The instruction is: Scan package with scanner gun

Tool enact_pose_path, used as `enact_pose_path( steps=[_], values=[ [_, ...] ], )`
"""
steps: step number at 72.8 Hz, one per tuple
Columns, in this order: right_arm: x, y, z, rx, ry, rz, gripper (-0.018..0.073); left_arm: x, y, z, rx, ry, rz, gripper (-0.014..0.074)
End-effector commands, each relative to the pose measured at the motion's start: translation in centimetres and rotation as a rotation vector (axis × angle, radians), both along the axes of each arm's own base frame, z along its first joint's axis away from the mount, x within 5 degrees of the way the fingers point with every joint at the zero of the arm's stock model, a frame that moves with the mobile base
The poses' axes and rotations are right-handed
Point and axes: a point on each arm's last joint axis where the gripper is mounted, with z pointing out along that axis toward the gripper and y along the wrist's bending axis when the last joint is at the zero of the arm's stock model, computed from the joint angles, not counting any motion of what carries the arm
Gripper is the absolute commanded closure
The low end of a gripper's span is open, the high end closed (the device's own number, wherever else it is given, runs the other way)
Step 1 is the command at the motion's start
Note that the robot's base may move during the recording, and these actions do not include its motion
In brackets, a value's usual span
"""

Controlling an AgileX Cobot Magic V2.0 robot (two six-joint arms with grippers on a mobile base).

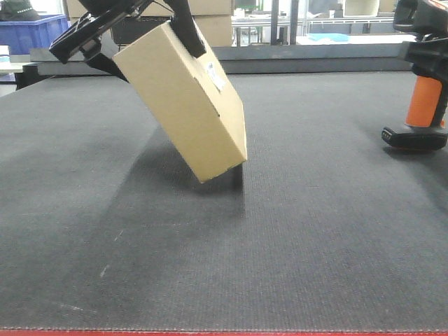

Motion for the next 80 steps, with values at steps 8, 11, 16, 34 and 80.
enact_pose_path(
  steps=[8,11,16,34,80],
  values=[
    [0.3,-0.1,0.4,-0.02,-0.054,-0.009,0.0721,-0.2,-0.2,0.7,-0.022,-0.013,0.004,0.0707],
    [0.4,-0.1,0.1,-0.02,-0.046,-0.009,0.0721,-0.2,-0.2,0.7,-0.022,-0.011,0.003,0.0707],
    [0.4,-0.1,-0.2,-0.019,-0.036,-0.009,0.0721,-0.2,-0.2,0.7,-0.021,-0.009,0.002,0.0707],
    [0.5,-0.1,-0.4,-0.017,-0.021,-0.008,0.0669,-0.3,-0.2,0.6,-0.019,-0.004,-0.001,0.0707],
    [0.5,0.5,-0.4,0.008,-0.015,0.054,0.006,-0.3,-0.2,0.6,-0.02,-0.005,0.0,0.0707]
  ],
)
